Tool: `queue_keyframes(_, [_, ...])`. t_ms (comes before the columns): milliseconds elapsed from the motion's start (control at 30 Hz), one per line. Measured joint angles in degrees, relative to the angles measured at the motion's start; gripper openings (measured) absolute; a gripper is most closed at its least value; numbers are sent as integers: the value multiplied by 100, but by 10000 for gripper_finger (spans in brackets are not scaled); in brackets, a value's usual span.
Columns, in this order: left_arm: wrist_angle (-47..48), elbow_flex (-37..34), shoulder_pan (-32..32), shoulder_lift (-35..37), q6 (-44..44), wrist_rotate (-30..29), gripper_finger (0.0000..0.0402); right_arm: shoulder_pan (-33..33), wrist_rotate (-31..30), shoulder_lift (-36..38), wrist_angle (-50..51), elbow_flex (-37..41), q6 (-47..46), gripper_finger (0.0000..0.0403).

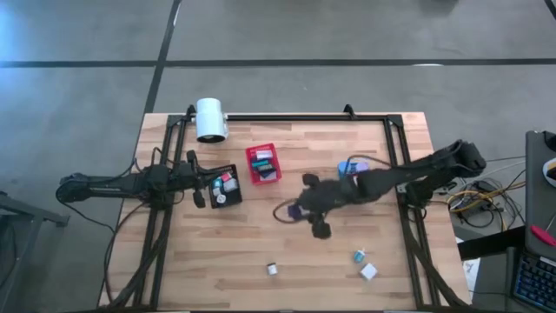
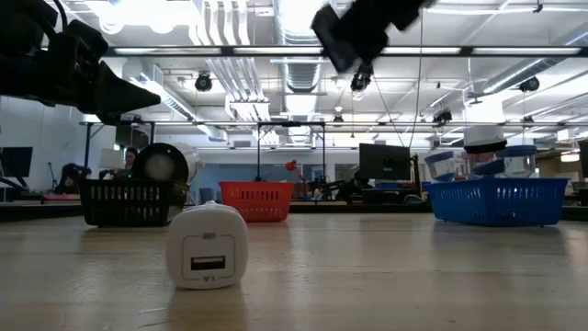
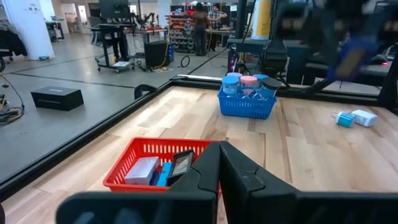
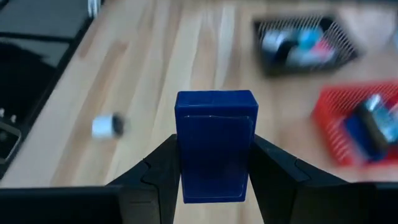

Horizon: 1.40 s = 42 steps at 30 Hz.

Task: Pick & Place Office items
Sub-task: Put the purple digital clock into the red bin

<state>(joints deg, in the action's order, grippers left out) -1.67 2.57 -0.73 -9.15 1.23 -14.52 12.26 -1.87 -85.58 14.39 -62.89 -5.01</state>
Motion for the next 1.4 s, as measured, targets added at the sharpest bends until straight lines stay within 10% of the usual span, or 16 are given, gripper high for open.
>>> queue_keyframes(467, [0,-2,0,-17,-81,-9,13,-1025,840,1559,-700,-131,996,146])
queue_keyframes(1400, [-153,-2,0,-22,-126,-26,14,-1218,-167,6574,-3894,5056,728,146])
